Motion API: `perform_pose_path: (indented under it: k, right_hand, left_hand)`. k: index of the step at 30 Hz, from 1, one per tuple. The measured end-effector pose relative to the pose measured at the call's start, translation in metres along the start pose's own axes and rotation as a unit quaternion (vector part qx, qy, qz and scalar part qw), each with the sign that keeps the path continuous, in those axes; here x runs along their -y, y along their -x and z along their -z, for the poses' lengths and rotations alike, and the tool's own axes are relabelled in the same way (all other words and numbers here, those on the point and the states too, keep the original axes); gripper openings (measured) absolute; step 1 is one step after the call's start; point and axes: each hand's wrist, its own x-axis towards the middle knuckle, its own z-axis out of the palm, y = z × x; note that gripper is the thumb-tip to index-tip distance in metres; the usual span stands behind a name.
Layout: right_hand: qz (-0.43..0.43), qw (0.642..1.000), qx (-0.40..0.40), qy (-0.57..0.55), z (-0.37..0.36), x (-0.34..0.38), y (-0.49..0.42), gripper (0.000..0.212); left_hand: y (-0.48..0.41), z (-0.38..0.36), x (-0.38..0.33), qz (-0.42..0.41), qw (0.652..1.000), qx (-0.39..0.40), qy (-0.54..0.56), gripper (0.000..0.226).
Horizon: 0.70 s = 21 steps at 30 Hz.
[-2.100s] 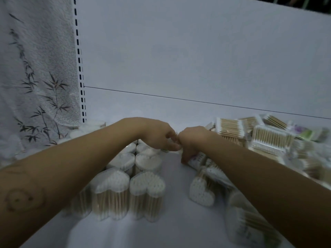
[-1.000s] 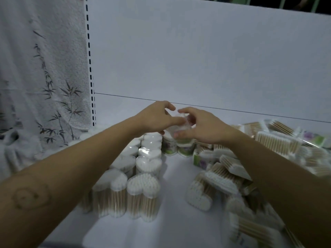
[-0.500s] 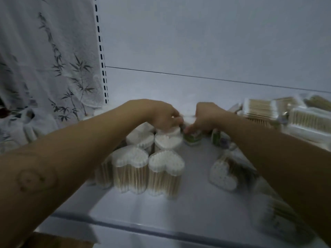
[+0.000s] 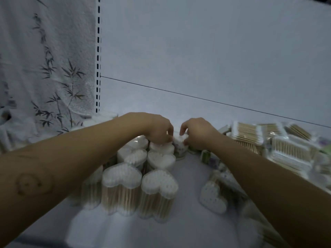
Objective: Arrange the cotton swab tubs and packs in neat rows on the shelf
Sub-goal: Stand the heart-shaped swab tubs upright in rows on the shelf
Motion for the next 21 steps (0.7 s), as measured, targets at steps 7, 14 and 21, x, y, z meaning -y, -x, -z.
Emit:
perform_pose_path:
  k: [7, 14, 21]
  right_hand:
    - [0.02, 0.999, 0.03, 0.007, 0.005, -0.011, 0.0, 0.036]
    - [-0.025, 0.998, -0.004, 0.052, 0.025, -0.039, -0.015, 0.045]
    - [-0.026, 0.992, 0.089, 0.081, 0.008, -0.039, -0.033, 0.064]
  left_hand:
    - [0.0, 0.006, 0.002, -0.009, 1.0, 0.003, -0.009, 0.047]
    - [-0.01, 0.01, -0.014, -0.046, 0.998, -0.028, 0.016, 0.044]
    - [-0.025, 0.013, -0.03, -0.052, 0.999, -0.001, -0.004, 0.04]
